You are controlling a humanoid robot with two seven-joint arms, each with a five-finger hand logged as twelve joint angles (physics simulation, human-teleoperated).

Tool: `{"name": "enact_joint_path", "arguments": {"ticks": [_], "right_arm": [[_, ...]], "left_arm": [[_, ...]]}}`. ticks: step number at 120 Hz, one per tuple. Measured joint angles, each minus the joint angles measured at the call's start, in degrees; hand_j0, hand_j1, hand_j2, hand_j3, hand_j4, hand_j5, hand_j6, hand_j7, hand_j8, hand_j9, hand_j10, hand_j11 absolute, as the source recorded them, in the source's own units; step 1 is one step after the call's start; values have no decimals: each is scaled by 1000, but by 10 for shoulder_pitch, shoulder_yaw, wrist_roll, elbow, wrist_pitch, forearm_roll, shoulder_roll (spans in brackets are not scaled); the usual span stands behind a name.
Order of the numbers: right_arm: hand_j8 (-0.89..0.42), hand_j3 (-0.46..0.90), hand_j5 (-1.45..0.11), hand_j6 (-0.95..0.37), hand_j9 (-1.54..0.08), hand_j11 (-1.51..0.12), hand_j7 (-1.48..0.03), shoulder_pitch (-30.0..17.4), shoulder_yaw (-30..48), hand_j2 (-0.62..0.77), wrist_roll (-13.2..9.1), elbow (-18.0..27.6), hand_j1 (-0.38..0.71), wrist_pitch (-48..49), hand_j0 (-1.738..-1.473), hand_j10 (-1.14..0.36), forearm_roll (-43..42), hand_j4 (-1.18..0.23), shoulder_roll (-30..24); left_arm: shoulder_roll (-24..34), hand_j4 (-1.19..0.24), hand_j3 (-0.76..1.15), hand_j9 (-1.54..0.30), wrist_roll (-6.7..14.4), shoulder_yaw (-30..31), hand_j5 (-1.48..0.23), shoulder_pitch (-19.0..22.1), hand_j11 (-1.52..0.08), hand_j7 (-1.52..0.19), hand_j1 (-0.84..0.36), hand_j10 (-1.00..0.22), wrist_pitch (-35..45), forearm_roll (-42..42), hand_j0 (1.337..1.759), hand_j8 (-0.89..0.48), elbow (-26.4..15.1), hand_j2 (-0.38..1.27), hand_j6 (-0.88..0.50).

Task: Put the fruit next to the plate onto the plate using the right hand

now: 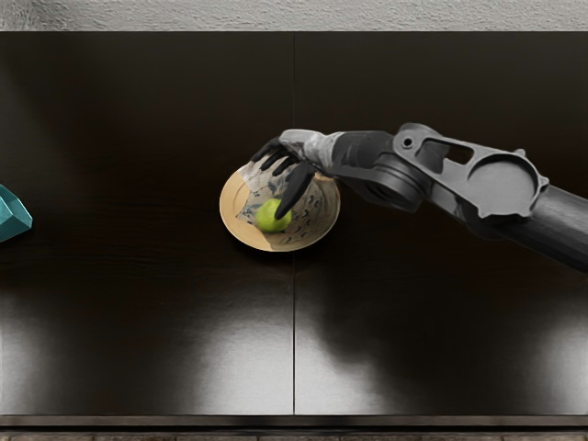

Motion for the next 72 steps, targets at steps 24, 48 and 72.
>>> {"name": "enact_joint_path", "arguments": {"ticks": [24, 48, 72], "right_arm": [[-156, 0, -217, -161, -217, -217, -216, 2, 57, -8, 0, 28, -158, 75, -1658, -166, 86, -166, -58], [-88, 0, -118, -89, -118, -118, -118, -66, 168, -8, 0, 39, -243, 235, -1658, -91, 212, -91, -108], [-58, 0, -78, -59, -78, -78, -77, -131, 221, -8, 0, 38, -279, 321, -1658, -59, 374, -60, -191]], "left_arm": [[0, -245, 0, -319, 0, 0, -319, 0, -319, -319, 55, -245, 0, 0, 1658, -245, 0, 49, -245], [0, -245, 0, -319, 0, 0, -319, 0, -319, -319, 55, -245, 0, 0, 1658, -245, 0, 49, -245], [0, -245, 0, -318, 0, 0, -318, 0, -318, -318, 55, -245, 0, 0, 1658, -245, 0, 49, -245]]}}
